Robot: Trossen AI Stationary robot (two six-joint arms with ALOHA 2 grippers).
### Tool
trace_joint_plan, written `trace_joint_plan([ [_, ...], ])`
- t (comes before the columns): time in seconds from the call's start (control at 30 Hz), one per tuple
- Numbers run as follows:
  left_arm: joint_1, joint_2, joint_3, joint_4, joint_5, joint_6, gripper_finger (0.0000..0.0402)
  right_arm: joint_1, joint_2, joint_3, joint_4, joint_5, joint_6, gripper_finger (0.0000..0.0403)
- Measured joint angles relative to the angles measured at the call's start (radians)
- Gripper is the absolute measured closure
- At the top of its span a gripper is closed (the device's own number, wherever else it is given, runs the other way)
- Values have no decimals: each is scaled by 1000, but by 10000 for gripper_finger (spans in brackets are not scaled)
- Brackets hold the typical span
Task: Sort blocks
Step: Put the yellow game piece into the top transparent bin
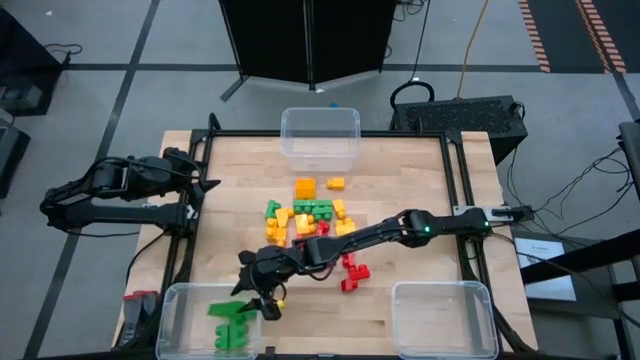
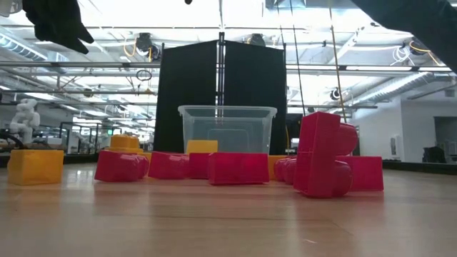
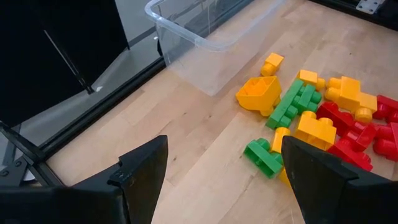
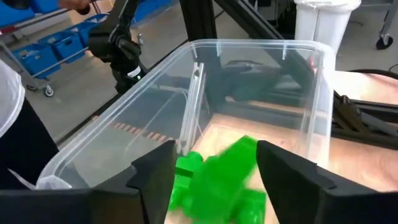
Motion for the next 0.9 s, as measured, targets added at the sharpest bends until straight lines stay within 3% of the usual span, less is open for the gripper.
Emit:
trace_joint_plan([
  [0.2, 0, 0, 0, 0, 0, 0, 114, -1, -13, 4, 22, -5, -24, 213],
  [0.33, 0, 0, 0, 0, 0, 0, 114, -23, -102, 4, -27, 40, -70, 216],
  [0.57, 0, 0, 0, 0, 0, 0, 114, -97, -332, 12, -409, 268, -236, 216],
  [0.9, 0, 0, 0, 0, 0, 0, 114, -276, -398, 9, -900, 365, -249, 216],
])
